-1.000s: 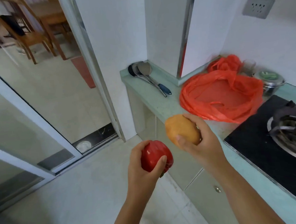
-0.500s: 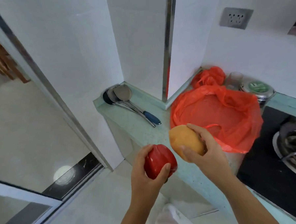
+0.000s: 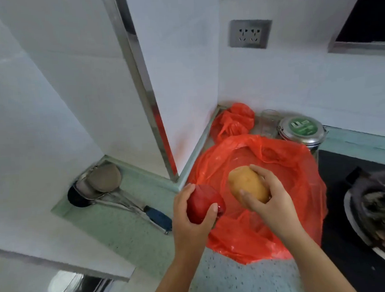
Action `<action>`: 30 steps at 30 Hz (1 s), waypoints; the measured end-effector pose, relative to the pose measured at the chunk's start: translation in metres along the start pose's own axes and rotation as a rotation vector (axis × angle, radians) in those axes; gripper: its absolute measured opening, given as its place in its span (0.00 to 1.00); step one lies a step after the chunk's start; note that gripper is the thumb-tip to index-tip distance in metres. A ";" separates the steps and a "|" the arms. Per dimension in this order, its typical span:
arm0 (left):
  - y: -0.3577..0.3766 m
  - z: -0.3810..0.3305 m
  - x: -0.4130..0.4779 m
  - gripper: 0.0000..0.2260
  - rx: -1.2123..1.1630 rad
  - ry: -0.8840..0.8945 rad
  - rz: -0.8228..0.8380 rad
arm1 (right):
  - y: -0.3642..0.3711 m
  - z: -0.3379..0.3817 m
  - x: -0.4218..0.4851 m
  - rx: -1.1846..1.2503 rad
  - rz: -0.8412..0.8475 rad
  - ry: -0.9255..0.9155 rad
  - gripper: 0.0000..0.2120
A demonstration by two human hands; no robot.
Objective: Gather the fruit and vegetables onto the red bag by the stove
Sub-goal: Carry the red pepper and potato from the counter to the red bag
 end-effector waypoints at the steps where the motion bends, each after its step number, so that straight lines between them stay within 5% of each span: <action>1: 0.012 0.004 0.006 0.24 0.003 0.000 0.022 | -0.005 -0.009 0.008 -0.016 -0.022 0.018 0.25; 17: 0.171 0.056 0.059 0.25 0.093 0.055 0.400 | -0.033 -0.135 0.070 -0.145 -0.204 0.266 0.27; 30: 0.208 0.084 0.067 0.26 0.142 0.069 0.531 | -0.028 -0.161 0.082 -0.156 -0.221 0.282 0.29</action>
Point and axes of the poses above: each hand's wrist, its own x-axis towards the middle knuckle, its own y-axis out of the palm, z = x × y, the point moved 7 cm from there along x, towards the middle knuckle, and after that the axes turned 8 degrees about -z, right-handed, at the moved point
